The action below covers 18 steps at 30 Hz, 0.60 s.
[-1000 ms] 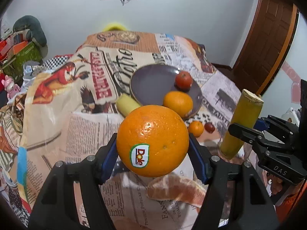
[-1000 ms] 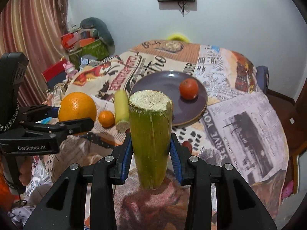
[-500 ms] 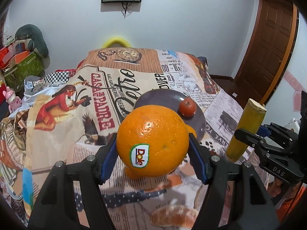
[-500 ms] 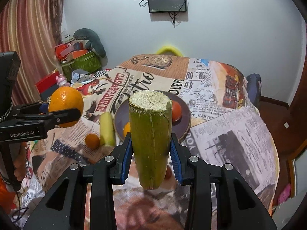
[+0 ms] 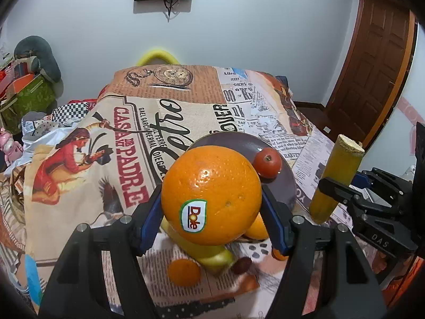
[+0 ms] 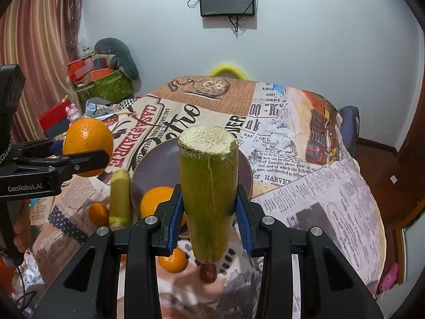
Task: Organize fruits
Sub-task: 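Lift and carry the corn cob and the Dole orange over the plate with both grippers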
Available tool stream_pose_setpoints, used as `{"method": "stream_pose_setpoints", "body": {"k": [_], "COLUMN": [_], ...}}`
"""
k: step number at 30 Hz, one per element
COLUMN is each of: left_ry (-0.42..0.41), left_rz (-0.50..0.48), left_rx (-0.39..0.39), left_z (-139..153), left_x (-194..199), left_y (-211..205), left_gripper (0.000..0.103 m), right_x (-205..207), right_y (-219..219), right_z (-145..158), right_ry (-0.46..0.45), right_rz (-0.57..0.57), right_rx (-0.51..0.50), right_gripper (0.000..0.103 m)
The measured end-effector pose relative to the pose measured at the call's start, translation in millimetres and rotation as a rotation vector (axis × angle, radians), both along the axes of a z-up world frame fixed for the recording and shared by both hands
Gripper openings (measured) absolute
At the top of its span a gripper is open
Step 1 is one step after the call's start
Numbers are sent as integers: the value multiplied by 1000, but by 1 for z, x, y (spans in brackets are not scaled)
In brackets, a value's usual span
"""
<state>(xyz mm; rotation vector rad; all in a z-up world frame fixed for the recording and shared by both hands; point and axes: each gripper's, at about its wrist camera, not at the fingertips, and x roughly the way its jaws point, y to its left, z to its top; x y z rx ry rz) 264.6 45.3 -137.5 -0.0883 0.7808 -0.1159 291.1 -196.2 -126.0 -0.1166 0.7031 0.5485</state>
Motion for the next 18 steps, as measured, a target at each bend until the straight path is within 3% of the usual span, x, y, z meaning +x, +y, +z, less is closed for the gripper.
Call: {"method": "stream_pose_setpoints", "body": {"k": [18], "left_ry": [85], "left_rz": [-17], "left_rx": [-18], "left_z": [-35], "left_x": [58], "left_y": [2], "left_gripper": [68], "right_x": [41], "right_y": [30], "right_z": [-34], "right_ry": [69], "right_rz": [47], "right_rx": [-19], "right_gripper": [34]}}
